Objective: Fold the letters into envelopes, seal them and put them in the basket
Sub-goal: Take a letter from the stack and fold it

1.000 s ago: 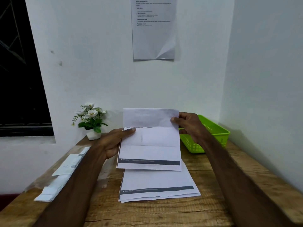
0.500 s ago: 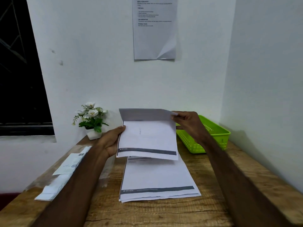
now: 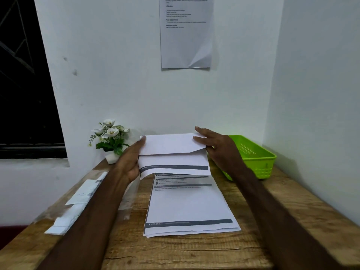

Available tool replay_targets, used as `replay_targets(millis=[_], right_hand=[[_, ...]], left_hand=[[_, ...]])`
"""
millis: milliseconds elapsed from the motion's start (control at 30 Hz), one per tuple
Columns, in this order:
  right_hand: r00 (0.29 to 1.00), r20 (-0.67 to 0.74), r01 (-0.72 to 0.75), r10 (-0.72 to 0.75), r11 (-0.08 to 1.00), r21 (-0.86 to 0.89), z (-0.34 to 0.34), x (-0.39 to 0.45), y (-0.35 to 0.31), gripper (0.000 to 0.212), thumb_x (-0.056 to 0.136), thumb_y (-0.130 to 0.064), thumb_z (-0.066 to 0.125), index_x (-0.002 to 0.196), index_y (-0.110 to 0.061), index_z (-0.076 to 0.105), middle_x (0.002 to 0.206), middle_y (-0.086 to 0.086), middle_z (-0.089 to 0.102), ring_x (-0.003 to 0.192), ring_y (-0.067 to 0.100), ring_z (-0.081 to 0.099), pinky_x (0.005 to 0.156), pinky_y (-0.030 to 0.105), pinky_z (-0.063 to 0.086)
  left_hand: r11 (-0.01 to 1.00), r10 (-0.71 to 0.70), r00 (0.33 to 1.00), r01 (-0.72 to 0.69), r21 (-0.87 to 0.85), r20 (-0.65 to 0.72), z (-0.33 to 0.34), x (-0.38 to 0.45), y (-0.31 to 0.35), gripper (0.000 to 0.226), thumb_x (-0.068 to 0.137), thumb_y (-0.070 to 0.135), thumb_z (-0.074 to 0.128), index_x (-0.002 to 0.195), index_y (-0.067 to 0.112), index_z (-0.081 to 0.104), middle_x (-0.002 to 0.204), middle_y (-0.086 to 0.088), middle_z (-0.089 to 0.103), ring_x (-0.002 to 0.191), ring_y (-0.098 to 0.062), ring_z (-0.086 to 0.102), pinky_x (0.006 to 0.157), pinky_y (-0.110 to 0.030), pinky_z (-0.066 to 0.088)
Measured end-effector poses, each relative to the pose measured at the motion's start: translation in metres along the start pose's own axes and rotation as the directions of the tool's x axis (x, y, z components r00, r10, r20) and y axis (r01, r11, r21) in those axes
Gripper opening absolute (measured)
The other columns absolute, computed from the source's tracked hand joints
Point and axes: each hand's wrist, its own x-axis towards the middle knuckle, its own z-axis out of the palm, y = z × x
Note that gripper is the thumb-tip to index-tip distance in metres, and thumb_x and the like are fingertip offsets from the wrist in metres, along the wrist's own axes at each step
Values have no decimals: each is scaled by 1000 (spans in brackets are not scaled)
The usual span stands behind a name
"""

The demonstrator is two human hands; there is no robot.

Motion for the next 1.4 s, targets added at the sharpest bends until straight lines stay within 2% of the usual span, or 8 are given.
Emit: replay_targets(millis=[100, 233, 433, 567, 767, 1033, 1233, 1400], right_hand=[[999, 26, 26, -25, 999, -41, 2, -2, -1, 55, 84, -18, 35, 117, -22, 78, 141, -9, 61, 132, 14, 58, 103, 30, 50], [997, -58, -52, 50, 998, -33, 3, 0, 0, 55, 78, -2, 40, 113, -16, 79, 136, -6, 65, 127, 15, 62, 101, 38, 54], [967, -163, -196, 197, 980, 27, 7, 16, -16, 37, 87, -14, 55, 113, -27, 78, 119, -11, 74, 116, 11, 64, 101, 33, 50], [979, 72, -192, 189, 981, 31, 17, 42, -41, 21, 96, -39, 62, 106, -31, 79, 112, -15, 75, 112, 8, 64, 95, 31, 49], [949, 251, -199, 190, 980, 11, 37, 70, -70, 25, 96, -43, 58, 99, -29, 79, 105, -12, 77, 106, 16, 66, 97, 44, 47], [907, 350, -278, 234, 957, 82, 24, 65, -50, 14, 88, -34, 69, 87, -25, 80, 86, -7, 76, 86, 13, 69, 79, 36, 55], [887, 376, -353, 270, 919, 175, -15, 45, -11, 10, 87, -24, 76, 79, -20, 81, 74, -11, 74, 67, -5, 58, 62, 17, 44], [882, 340, -430, 326, 852, 300, -31, 26, 9, 11, 89, -17, 76, 86, -10, 82, 80, 0, 78, 69, -2, 59, 62, 17, 48]], left_hand=[[995, 94, 995, -92, 37, -45, -2, 2, -4, 34, 101, 18, 58, 133, 4, 60, 128, -22, 67, 98, -28, 72, 72, -40, 64], [993, 113, 993, -111, 40, -41, -1, 1, -5, 24, 101, 17, 58, 123, 9, 66, 120, -18, 71, 94, -26, 74, 74, -42, 64], [991, 104, 994, -102, 86, -17, 3, 1, -9, 38, 99, 23, 62, 133, 4, 61, 124, -20, 70, 118, -38, 65, 89, -52, 58], [986, 126, 992, -125, 110, -5, 12, -1, -13, 41, 98, 26, 63, 131, 2, 62, 123, -22, 69, 115, -38, 66, 89, -52, 58], [981, 139, 990, -143, 131, 34, 15, -2, -16, 44, 97, 29, 64, 130, 0, 62, 125, -25, 68, 113, -39, 64, 93, -49, 57], [977, 170, 985, -166, 135, -16, 9, 0, -10, 41, 93, 31, 69, 124, 5, 68, 119, -20, 72, 110, -33, 70, 89, -44, 60], [984, 159, 987, -157, 89, -20, 7, -1, -5, 42, 94, 29, 68, 127, 3, 66, 119, -18, 72, 109, -31, 71, 81, -41, 62], [987, 147, 989, -146, 69, -15, 10, -3, -5, 39, 96, 28, 66, 126, 4, 67, 119, -18, 73, 106, -29, 72, 81, -41, 63]])
